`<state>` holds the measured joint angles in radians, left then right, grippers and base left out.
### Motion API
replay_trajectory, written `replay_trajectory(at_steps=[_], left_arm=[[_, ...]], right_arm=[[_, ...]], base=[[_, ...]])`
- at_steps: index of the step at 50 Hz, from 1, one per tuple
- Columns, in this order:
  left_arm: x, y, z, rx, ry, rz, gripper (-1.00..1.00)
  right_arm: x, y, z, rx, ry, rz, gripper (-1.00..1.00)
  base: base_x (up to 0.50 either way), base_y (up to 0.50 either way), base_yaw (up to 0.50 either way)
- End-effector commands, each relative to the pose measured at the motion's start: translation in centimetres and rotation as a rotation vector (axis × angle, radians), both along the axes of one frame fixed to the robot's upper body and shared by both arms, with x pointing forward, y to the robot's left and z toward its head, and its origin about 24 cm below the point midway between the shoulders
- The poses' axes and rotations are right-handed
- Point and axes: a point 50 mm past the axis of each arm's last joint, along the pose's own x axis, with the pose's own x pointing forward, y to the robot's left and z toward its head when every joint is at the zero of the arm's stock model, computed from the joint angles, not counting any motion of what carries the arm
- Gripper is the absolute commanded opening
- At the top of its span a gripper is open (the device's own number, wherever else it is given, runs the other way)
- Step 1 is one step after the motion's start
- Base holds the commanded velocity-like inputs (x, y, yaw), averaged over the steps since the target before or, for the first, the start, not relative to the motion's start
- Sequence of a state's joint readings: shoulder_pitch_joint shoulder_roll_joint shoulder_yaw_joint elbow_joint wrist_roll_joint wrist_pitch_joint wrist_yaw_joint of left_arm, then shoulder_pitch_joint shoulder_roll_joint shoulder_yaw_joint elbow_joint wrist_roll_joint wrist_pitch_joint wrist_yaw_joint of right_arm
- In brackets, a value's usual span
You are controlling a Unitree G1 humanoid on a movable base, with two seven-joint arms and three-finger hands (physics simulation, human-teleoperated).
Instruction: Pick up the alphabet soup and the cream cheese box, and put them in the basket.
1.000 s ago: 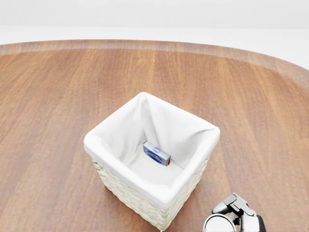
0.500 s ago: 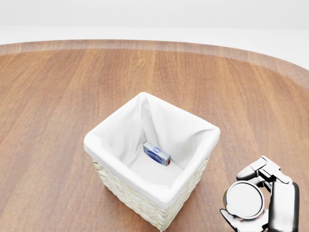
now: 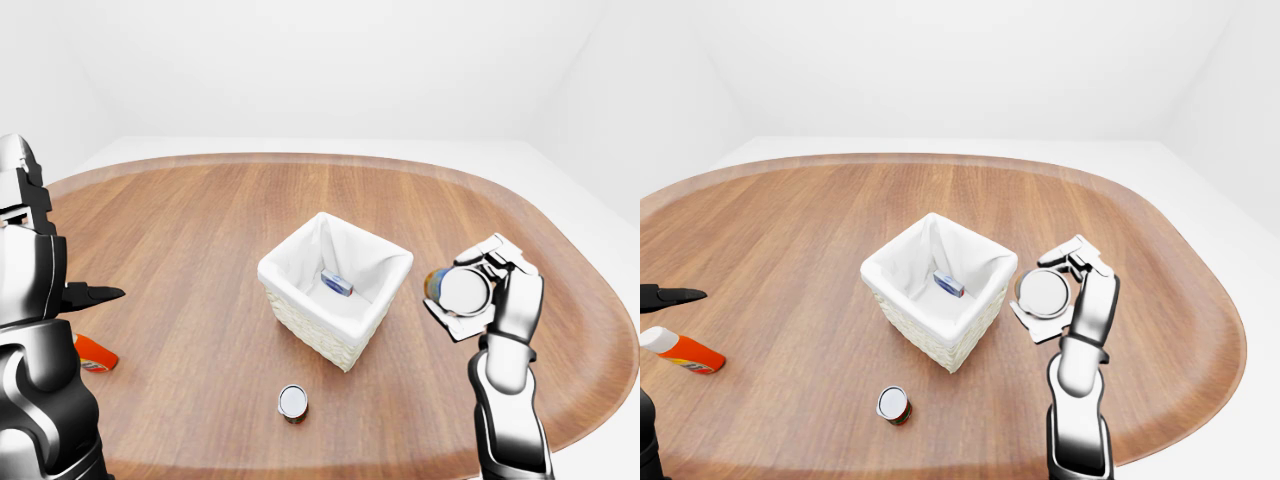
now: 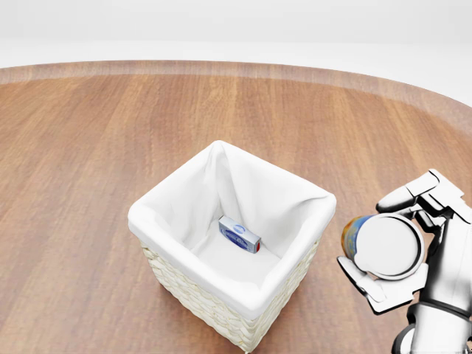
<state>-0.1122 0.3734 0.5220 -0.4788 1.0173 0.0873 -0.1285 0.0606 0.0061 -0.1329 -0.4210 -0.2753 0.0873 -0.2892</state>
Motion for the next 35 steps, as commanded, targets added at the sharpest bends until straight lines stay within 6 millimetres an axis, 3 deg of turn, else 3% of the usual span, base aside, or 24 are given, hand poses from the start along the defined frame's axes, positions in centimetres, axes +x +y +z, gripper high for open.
replay_trajectory(at_steps=[1, 4, 8, 20, 35], left_arm=[[0.0, 0.1, -0.2, -0.003, 0.003, 0.003, 1.0], [0.0, 0.0, -0.2, -0.002, 0.006, 0.002, 1.0], [0.1, 0.0, -0.2, -0.004, 0.01, 0.002, 1.0], [0.2, 0.1, -0.4, -0.008, 0.015, 0.002, 1.0], [0.1, 0.0, 0.0, -0.001, 0.009, -0.002, 1.0]], right_arm=[[0.5, 1.6, 4.0, 0.068, -0.208, 0.058, -1.0], [0.8, 2.4, 6.0, 0.054, -0.295, 0.092, -1.0], [1.8, 2.7, 6.7, 0.051, -0.319, 0.108, -1.0], [5.4, 4.3, 6.1, 0.078, -0.248, 0.163, -1.0], [8.3, 7.7, 7.4, 0.059, -0.228, 0.289, -1.0]], base=[[0.0, 0.0, 0.0], [0.0, 0.0, 0.0], [0.0, 0.0, 0.0], [0.0, 0.0, 0.0], [0.0, 0.0, 0.0]])
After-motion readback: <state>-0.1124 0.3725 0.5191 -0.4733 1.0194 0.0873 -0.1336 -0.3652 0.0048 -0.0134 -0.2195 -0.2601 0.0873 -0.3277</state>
